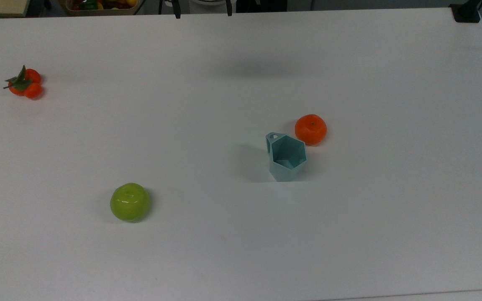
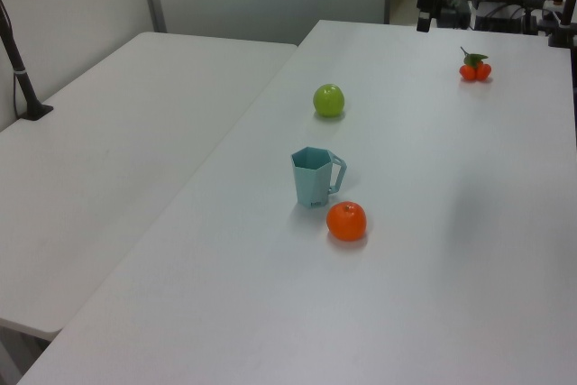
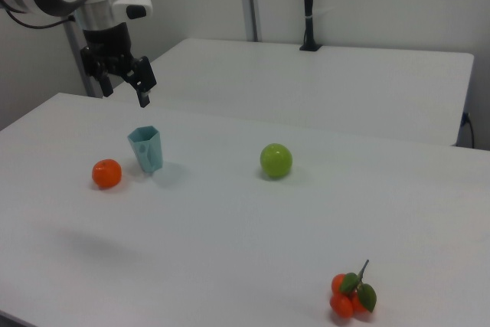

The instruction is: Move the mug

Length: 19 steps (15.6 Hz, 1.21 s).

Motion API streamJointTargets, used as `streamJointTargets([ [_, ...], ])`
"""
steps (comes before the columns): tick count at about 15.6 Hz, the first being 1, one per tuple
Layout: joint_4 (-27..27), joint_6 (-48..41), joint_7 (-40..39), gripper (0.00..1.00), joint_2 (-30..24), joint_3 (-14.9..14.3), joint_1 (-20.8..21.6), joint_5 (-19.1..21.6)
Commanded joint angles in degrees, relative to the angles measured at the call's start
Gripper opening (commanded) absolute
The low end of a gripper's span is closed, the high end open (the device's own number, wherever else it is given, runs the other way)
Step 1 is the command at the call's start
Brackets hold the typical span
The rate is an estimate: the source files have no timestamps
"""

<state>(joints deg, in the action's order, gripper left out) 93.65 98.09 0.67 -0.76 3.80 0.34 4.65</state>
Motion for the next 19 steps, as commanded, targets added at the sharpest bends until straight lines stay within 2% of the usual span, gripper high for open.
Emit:
streamJointTargets([
  [1,1.27,1.05,-1.11,1.0,-0.82,-1.16,1.42,-0.7],
  [14,2.94,1.75,-1.98,1.0,-0.64,-1.16,1.42,-0.35],
  [19,3.82,1.67,-19.02,1.0,-0.38,-1.16,0.72,-0.17],
])
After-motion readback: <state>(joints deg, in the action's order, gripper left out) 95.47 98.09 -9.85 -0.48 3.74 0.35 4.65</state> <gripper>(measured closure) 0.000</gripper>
